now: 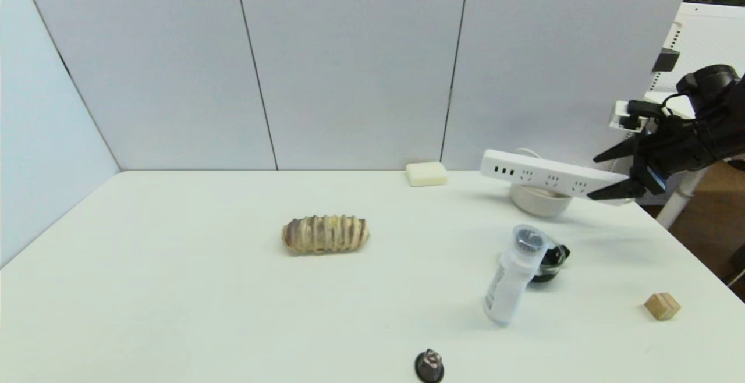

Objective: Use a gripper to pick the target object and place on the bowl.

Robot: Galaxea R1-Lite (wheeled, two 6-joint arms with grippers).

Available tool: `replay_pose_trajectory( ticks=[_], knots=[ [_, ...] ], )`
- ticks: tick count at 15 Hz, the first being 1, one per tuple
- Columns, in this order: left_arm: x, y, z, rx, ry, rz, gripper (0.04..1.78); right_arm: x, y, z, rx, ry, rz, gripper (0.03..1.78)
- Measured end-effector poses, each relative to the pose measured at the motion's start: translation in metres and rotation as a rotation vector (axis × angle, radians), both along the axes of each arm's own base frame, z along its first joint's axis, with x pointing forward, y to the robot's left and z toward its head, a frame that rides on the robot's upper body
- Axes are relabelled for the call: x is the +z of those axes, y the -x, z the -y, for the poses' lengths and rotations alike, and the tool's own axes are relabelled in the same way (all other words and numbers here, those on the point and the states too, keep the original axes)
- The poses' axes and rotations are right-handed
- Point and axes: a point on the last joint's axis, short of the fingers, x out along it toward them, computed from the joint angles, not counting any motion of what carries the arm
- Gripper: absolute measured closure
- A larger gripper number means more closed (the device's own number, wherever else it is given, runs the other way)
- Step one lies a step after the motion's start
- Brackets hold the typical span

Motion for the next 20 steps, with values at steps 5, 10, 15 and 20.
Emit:
replay_pose_trajectory(
  ticks=[5, 10, 15, 20],
  knots=[
    [0.0, 0.0, 0.0, 0.0, 0.0, 0.0, 0.11, 0.051, 0.032, -0.008, -0.11, -0.057, 0.066, 0.12],
    [0.0, 0.0, 0.0, 0.0, 0.0, 0.0, 0.11, 0.109, 0.097, -0.012, -0.233, -0.102, 0.171, 0.12],
    [0.0, 0.0, 0.0, 0.0, 0.0, 0.0, 0.11, 0.108, 0.181, -0.008, -0.417, -0.145, 0.136, 0.12],
    [0.0, 0.0, 0.0, 0.0, 0.0, 0.0, 0.11, 0.081, 0.261, -0.028, -0.6, -0.197, 0.127, 0.11]
  ],
)
